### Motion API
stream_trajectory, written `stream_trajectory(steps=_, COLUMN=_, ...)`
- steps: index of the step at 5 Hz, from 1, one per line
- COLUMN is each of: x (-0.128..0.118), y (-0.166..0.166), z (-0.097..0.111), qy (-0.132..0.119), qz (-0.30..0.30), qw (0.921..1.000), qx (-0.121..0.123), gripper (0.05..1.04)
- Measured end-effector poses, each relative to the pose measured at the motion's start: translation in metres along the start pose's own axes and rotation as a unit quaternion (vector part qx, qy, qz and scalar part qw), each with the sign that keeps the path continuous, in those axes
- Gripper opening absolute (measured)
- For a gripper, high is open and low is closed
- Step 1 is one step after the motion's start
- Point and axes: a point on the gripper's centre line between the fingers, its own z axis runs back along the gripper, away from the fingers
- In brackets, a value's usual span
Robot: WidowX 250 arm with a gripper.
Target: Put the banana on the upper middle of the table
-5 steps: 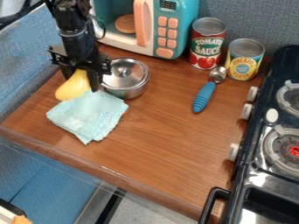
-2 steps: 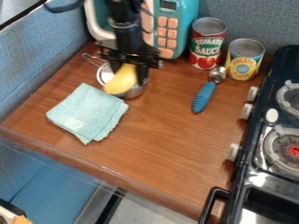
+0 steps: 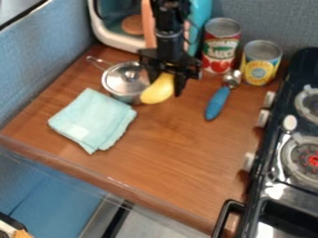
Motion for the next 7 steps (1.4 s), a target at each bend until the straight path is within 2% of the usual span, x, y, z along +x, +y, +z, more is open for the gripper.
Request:
stream_trajectory(steps=1, x=0.017, y=-0.001, z=-0.016, qy=0.014, qz=0.009, qw=0.9999, qx=0.002, gripper=0.575)
stream_trajectory(steps=3, x=0.045, y=-0.027, z=-0.024, qy=0.016, qz=-0.011, qw=0.9997, qx=-0.014, gripper=0.574)
stream_trajectory(steps=4, x=0.048, y=-0.036, z=-0.02, qy=0.012, qz=-0.017, qw=0.9997, qx=-0.011, gripper=0.648)
stream_trajectory(steps=5, x=0.05, y=-0.036, z=-0.02, qy=0.005, qz=-0.017, qw=0.9998, qx=-0.01, gripper=0.935)
stream_trajectory(steps=6, x=0.06, y=-0.033, z=-0.008, qy=-0.005, qz=-0.013, qw=0.9999, qx=0.0, gripper=1.007)
stream_trajectory(steps=7, x=0.057, y=-0.031, z=-0.007, qy=0.004, qz=-0.019, qw=0.9998, qx=0.004, gripper=1.001)
